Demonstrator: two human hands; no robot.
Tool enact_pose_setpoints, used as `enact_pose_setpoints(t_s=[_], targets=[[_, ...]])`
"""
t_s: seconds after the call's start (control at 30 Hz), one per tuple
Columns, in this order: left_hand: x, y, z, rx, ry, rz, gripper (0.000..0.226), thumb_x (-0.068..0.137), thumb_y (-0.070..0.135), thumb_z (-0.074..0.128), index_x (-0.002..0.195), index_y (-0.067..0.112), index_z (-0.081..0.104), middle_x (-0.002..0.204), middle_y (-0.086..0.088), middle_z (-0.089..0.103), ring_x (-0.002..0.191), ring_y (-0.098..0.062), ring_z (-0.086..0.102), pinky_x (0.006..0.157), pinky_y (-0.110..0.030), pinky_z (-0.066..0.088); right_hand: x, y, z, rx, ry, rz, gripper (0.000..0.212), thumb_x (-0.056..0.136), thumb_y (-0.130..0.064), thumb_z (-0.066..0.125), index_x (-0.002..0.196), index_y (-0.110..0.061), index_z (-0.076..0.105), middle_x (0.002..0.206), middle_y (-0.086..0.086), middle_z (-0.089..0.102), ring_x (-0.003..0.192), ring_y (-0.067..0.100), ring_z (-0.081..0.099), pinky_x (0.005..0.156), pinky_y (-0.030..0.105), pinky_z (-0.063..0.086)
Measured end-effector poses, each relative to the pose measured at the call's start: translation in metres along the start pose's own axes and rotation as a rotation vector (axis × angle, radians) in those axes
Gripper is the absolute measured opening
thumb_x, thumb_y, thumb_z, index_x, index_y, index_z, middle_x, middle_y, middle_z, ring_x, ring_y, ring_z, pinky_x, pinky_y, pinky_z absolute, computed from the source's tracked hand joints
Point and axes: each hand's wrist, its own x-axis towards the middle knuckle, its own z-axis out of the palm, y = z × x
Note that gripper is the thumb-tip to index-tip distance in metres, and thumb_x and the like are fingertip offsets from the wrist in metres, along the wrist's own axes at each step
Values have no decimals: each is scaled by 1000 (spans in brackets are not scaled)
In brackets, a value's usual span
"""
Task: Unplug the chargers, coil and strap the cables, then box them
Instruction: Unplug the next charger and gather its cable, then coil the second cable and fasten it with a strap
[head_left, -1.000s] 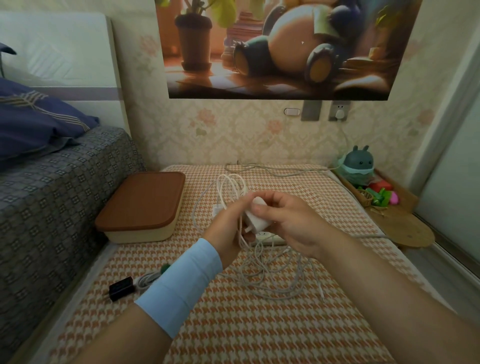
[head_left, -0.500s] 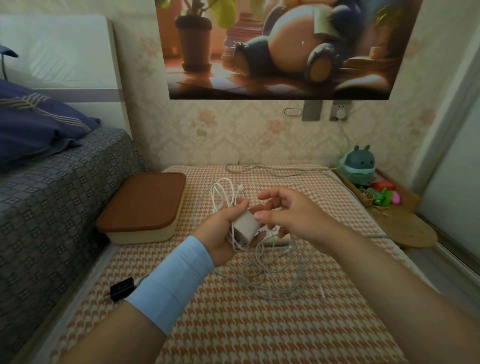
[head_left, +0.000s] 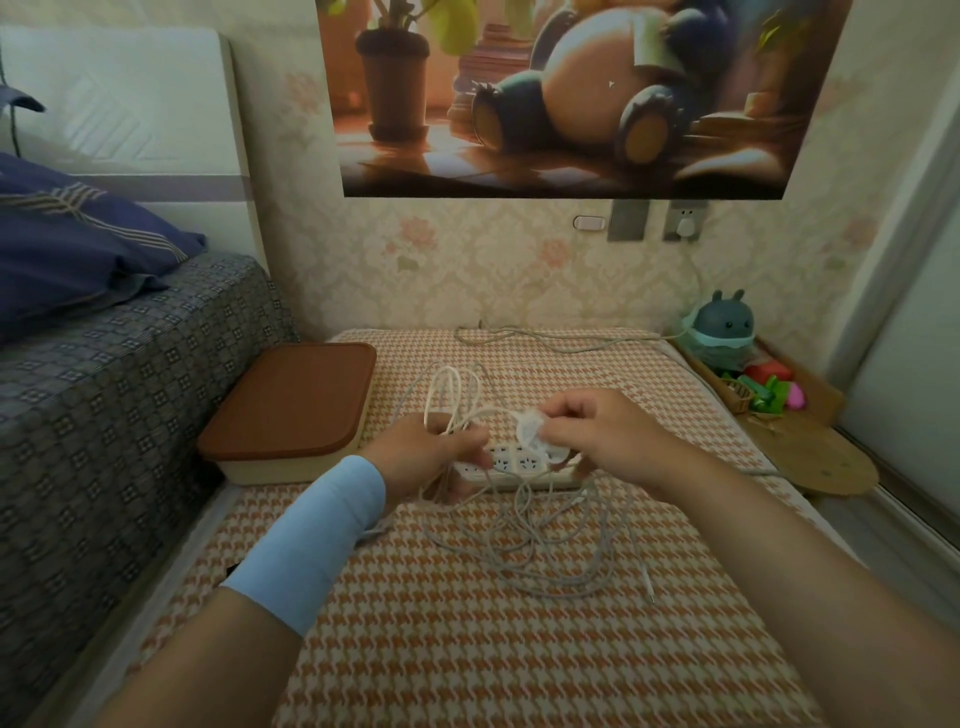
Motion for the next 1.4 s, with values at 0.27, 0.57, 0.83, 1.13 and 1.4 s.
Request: enact_pose_setpoints(t_s=[0.27, 0.57, 0.83, 1.13, 1.4], targets=[[10, -15, 11, 1049, -147, -54, 52, 76, 67, 68, 75, 15, 69, 66, -2, 64, 56, -19, 58, 62, -35, 52, -1, 23, 14, -667, -501, 171, 69, 82, -45, 79, 142, -28, 49, 125, -11, 61, 114, 15, 60, 99, 36, 52], [9, -27, 19, 1120, -442, -192, 39, 82, 49, 71, 99, 15, 70, 72, -3, 65, 58, -22, 56, 57, -28, 51, -6, 18, 64, -574, -477, -151, 58, 77, -33, 86, 130, -26, 62, 115, -8, 68, 97, 9, 64, 79, 25, 51], [-5, -65, 0, 1343, -438, -129, 38, 93, 45, 58, 118, 18, 65, 112, -8, 68, 99, -28, 63, 90, -37, 52, 2, 36, 111, -786, -558, -128, 50, 93, -39, 68, 135, -23, 47, 126, 7, 62, 105, 27, 60, 87, 39, 51], [-10, -86, -10, 1250, -292, -125, 35, 94, 43, 58, 121, 21, 59, 119, -5, 65, 105, -26, 61, 89, -36, 50, 27, 30, 97, -554, -521, -62, 45, 94, -30, 63, 138, -30, 55, 130, -7, 59, 108, 13, 61, 90, 33, 52], [21, -24, -15, 1411, -218, 58, 23, 86, 32, 67, 109, 33, 69, 97, 5, 68, 89, -19, 66, 79, -34, 57, 76, 43, 41, -320, 203, 9, 24, 96, -8, 49, 99, -23, 68, 88, -2, 66, 64, 19, 61, 59, 33, 52]])
